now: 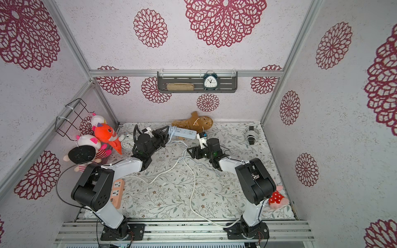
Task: Unwrap the cord wrapped around the power strip
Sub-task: Unwrap the power cord from the power strip.
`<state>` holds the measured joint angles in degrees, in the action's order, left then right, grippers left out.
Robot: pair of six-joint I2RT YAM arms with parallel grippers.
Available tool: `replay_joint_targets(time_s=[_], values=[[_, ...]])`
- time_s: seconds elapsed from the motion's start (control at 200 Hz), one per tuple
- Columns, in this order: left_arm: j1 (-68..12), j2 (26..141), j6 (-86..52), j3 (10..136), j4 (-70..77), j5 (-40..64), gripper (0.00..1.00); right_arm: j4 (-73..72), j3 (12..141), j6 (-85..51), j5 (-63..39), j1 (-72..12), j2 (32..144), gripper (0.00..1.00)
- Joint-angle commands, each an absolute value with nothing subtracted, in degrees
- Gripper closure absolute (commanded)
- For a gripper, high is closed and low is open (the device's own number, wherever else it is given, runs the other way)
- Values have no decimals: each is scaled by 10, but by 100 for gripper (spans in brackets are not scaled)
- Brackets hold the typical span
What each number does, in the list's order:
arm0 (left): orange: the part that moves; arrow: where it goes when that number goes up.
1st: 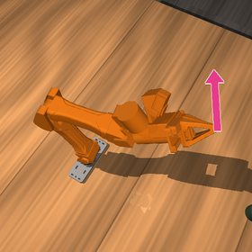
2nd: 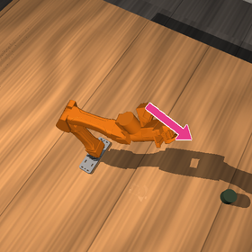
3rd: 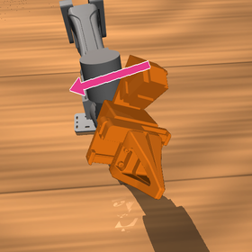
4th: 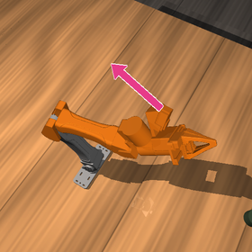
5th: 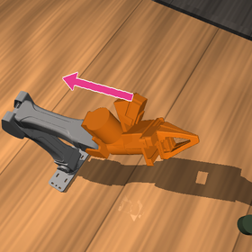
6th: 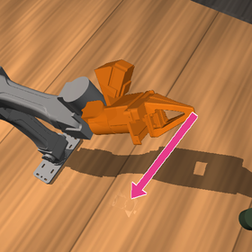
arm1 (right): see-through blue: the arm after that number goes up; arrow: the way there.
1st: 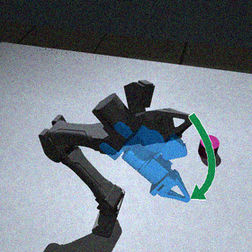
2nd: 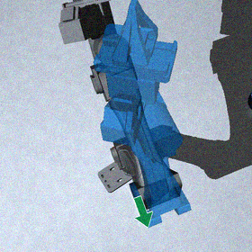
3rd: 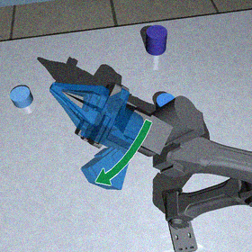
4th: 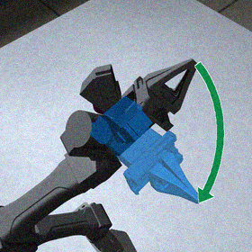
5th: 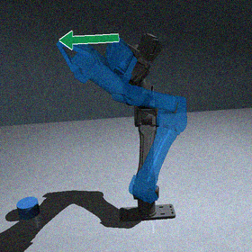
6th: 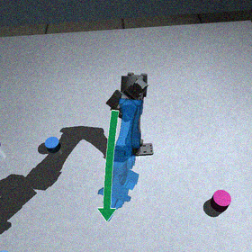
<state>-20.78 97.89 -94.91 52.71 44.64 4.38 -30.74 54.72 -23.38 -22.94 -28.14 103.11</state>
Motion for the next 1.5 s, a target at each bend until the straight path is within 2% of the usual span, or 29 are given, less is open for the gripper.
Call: replay_joint_targets(time_s=[0.0,0.2,0.4,0.5,0.635,0.755,0.951,1.141,1.241,1.346,1.491], values=[[-213,976,-973,541,506,25,100,-427,554,-317,-204,-290,1047,27],[-221,975,-977,539,512,21,100,-465,586,-363,-224,-297,1096,29],[-222,983,-979,538,517,18,100,-473,614,-388,-253,-311,1125,35],[-222,983,-977,538,517,14,100,-456,619,-382,-260,-314,1126,51],[-214,983,-970,537,511,5,100,-424,597,-360,-263,-312,1097,79],[-202,987,-963,535,506,-14,100,-340,581,-298,-271,-301,1044,100],[-187,1013,-983,537,536,-33,100,-84,611,-160,-346,-262,976,100],[-183,1006,-923,549,462,-65,100,139,643,13,-391,-246,912,100],[-183,995,-883,554,415,-64,100,164,655,45,-419,-225,865,100],[-180,985,-859,551,387,-38,100,84,651,0,-415,-171,830,100],[-175,966,-846,537,370,23,100,44,695,-55,-392,-104,850,100]])
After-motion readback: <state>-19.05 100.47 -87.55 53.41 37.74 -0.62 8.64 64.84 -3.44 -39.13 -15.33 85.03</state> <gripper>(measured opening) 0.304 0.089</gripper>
